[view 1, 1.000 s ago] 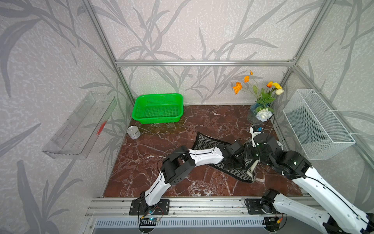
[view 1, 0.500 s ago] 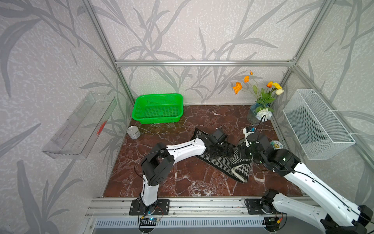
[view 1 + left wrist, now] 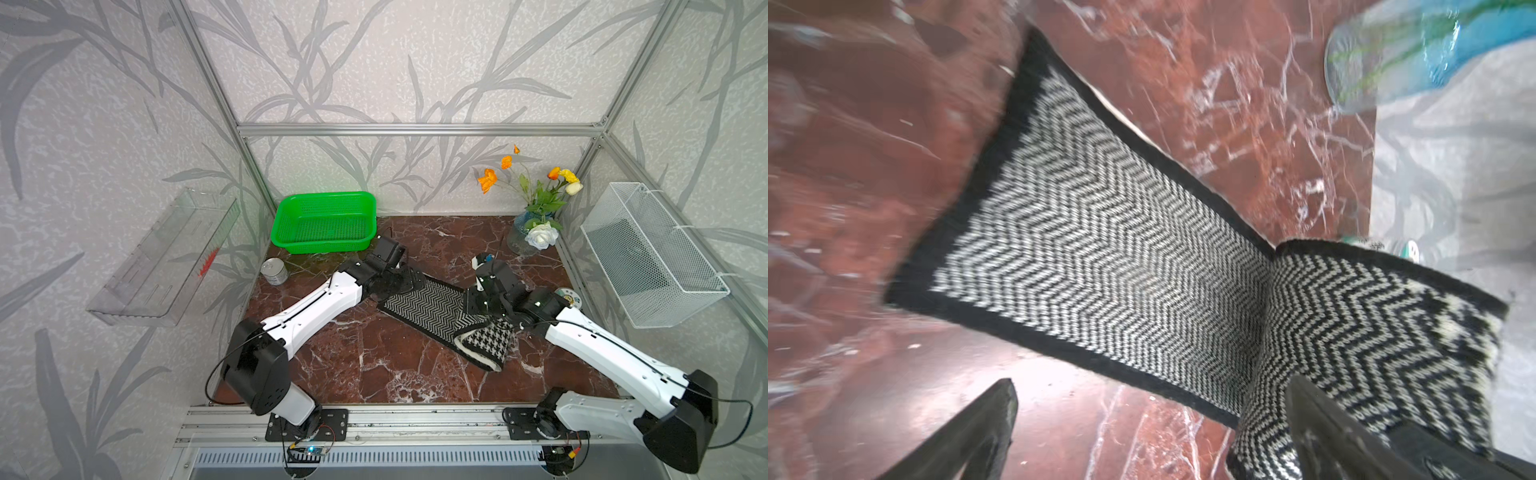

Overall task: Roll up the scarf and place it into the basket
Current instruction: Fold the scarf at the center of the board.

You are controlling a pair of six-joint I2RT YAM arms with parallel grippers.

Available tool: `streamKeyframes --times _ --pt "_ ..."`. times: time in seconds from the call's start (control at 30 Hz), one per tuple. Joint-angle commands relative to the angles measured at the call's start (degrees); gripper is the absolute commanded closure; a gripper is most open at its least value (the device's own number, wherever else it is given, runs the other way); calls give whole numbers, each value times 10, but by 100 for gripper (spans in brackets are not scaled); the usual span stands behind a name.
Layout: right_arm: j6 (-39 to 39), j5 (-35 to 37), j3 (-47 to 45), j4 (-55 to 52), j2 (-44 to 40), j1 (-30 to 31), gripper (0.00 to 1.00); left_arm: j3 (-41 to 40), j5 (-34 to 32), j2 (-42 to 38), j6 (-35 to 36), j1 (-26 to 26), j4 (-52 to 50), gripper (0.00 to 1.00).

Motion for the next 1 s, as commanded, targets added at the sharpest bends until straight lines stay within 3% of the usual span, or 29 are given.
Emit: streamKeyframes --times 0.0,0.4,0.6,0.67,0.83,0.97 --pt "16 -9 38 45 29 13 94 -25 -13 -27 28 20 -21 0" --pt "27 -20 107 100 166 35 93 -50 40 -28 39 60 -12 0" --pt "48 -55 127 158 242 36 85 -61 50 -26 39 62 -2 0" --pt "56 -73 135 182 266 36 77 -64 48 -31 40 63 -2 0" --pt "59 -87 150 209 304 36 32 -72 35 -46 43 63 -9 0" --pt "40 -71 156 199 298 32 17 -82 34 -61 43 62 -6 0"
